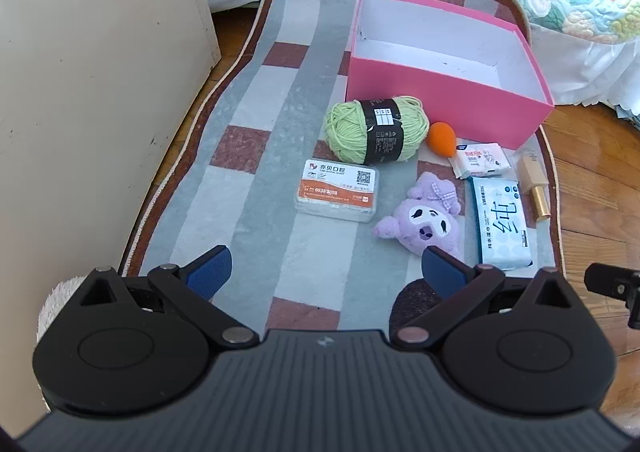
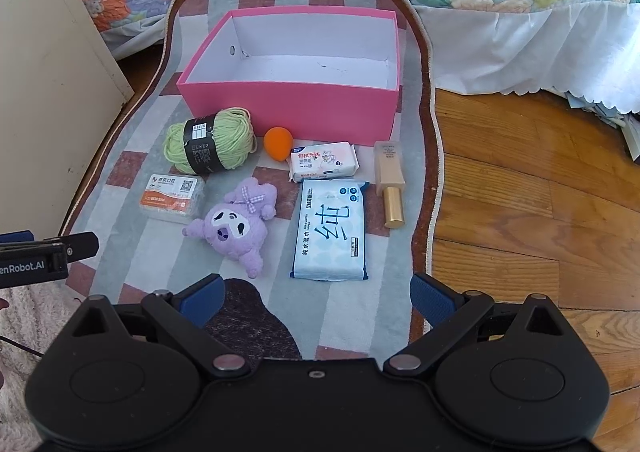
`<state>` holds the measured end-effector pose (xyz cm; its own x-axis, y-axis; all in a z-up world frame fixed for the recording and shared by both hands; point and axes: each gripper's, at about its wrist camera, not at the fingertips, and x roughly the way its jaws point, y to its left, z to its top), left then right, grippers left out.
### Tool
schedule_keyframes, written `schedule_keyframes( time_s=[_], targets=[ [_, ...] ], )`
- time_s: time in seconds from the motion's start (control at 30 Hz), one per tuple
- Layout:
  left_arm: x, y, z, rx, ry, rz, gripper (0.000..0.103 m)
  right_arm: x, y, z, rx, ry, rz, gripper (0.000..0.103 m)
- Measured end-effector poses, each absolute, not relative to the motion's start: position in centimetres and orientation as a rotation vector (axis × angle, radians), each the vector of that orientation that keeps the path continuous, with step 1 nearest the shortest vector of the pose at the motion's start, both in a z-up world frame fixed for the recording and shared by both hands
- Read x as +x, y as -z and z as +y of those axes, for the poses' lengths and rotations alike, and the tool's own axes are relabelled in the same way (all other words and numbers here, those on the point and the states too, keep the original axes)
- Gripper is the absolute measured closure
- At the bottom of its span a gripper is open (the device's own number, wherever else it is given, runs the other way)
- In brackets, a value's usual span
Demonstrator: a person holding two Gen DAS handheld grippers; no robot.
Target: Organize objects
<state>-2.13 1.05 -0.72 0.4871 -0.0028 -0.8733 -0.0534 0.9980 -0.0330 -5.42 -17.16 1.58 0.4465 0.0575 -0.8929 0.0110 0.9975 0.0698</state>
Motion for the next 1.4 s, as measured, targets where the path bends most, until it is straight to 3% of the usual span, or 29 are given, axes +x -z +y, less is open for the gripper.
schedule_keyframes(
  time_s=[0.53, 1.4],
  targets=[
    [-2.1, -0.3, 0.6, -0.122, -0.007, 1.041, 0.002, -5.5, -1.6, -17.0, 0.056, -0.053, 1.092, 0.002],
    [-0.6, -1.0, -0.8, 0.034, 0.079, 0.985, 0.002, -5.3, -1.8, -16.9, 0.056, -0.097, 1.057, 0.002]
  ],
)
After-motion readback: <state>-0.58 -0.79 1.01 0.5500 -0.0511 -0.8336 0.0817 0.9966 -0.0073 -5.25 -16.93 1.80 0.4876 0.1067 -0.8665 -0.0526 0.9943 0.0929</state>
